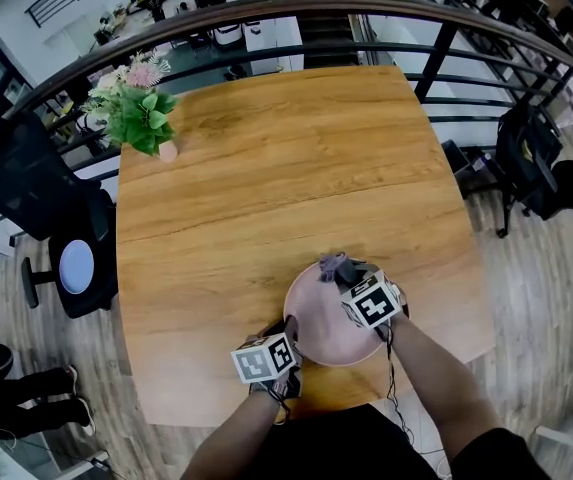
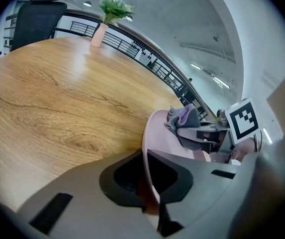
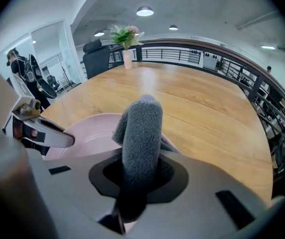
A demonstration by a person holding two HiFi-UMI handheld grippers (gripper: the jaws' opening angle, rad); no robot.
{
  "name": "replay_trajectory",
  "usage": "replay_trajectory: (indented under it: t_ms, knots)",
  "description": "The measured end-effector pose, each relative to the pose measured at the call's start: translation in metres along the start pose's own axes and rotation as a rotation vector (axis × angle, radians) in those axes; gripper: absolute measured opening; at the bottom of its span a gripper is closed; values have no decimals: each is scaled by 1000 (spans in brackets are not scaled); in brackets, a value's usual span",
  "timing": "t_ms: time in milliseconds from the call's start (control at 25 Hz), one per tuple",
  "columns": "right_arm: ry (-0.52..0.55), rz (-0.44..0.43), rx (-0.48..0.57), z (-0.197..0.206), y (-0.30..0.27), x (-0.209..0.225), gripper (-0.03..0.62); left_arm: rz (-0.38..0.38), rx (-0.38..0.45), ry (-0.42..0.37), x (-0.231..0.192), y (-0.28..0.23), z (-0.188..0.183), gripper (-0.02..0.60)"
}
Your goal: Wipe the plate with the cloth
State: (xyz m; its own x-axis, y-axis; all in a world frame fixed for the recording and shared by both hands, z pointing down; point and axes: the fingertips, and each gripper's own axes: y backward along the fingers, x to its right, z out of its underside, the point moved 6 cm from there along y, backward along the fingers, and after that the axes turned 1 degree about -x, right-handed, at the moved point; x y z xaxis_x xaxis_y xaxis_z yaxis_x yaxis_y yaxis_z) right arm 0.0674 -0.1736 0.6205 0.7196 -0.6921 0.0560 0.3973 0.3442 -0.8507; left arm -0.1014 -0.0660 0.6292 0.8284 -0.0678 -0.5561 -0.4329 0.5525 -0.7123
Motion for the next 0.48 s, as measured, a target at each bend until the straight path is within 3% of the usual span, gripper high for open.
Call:
replay_trajectory:
  t_ms: [480]
  knots:
    - [-93,56,-89,43,29,19,74,0,11,16,1,1,3,31]
